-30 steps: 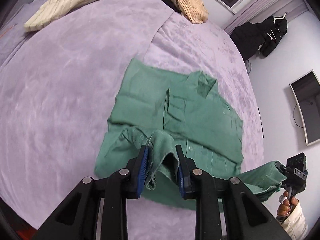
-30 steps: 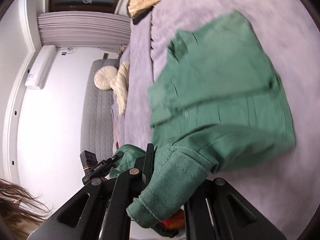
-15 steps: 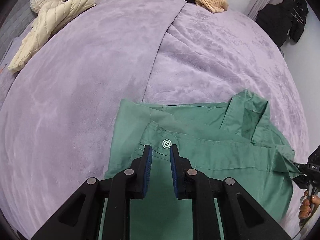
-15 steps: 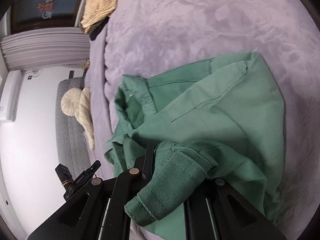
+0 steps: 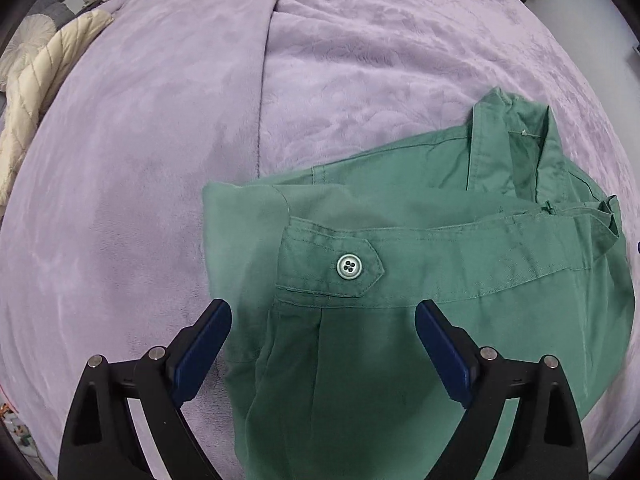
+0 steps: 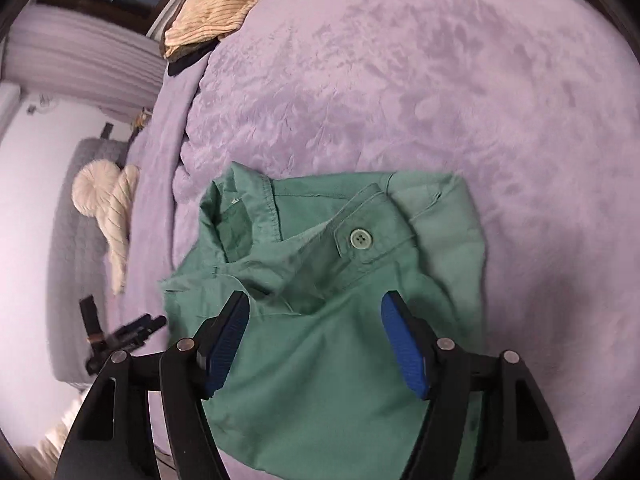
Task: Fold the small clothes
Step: 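Grasp the folded side edge by the button tab with both grippers, then fold the held side edge over the shirt body with both grippers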
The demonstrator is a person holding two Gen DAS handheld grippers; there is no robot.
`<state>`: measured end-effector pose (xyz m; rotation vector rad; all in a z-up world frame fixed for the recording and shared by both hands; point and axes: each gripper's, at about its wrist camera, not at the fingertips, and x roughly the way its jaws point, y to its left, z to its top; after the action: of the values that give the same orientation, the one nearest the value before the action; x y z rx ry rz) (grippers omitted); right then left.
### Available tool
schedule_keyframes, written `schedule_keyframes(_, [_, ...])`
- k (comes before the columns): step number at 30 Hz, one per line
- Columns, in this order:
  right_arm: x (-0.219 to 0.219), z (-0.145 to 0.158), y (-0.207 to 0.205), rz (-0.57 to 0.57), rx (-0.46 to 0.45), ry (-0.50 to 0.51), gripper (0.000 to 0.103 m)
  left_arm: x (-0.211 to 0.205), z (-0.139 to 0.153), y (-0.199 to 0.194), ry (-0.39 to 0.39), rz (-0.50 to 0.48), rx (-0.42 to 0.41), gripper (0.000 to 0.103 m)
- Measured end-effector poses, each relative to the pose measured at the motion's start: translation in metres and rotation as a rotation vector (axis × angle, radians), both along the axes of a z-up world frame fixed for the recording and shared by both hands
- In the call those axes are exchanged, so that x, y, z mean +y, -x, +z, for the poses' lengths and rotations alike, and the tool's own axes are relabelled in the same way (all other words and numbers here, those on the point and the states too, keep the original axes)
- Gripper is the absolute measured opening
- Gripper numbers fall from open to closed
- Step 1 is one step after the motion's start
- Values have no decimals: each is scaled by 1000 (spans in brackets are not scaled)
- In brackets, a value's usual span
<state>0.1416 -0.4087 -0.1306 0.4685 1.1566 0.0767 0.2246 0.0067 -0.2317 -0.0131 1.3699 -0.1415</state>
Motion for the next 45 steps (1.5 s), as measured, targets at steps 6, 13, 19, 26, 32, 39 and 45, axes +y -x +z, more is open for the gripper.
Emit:
schedule_keyframes(6, [0, -25, -21, 78, 83, 187, 73, -9, -20, -6, 21, -22, 41, 80])
schedule_keyframes(13, [16, -62, -28, 93, 156, 235, 8, -2, -1, 4, 0, 34, -38, 13])
schedule_keyframes(19, [30, 19, 2, 132, -30, 322, 6, 16, 73, 18, 59, 55, -213, 13])
schedule_keyframes(26, [9, -7, -46, 54, 16, 305, 5, 1, 31, -34, -56, 44, -215, 14])
schedule_keyframes(32, [-6, -72, -63, 6, 71, 269, 6, -15, -27, -43, -152, 22, -187, 14])
schedule_keyframes(39, [-8, -67, -59, 2, 72, 266, 6, 5, -10, -38, -161, 73, -203, 28])
schedule_keyframes(45, [-14, -59, -51, -19, 95, 180, 23, 30, 6, -28, -50, 98, -139, 28])
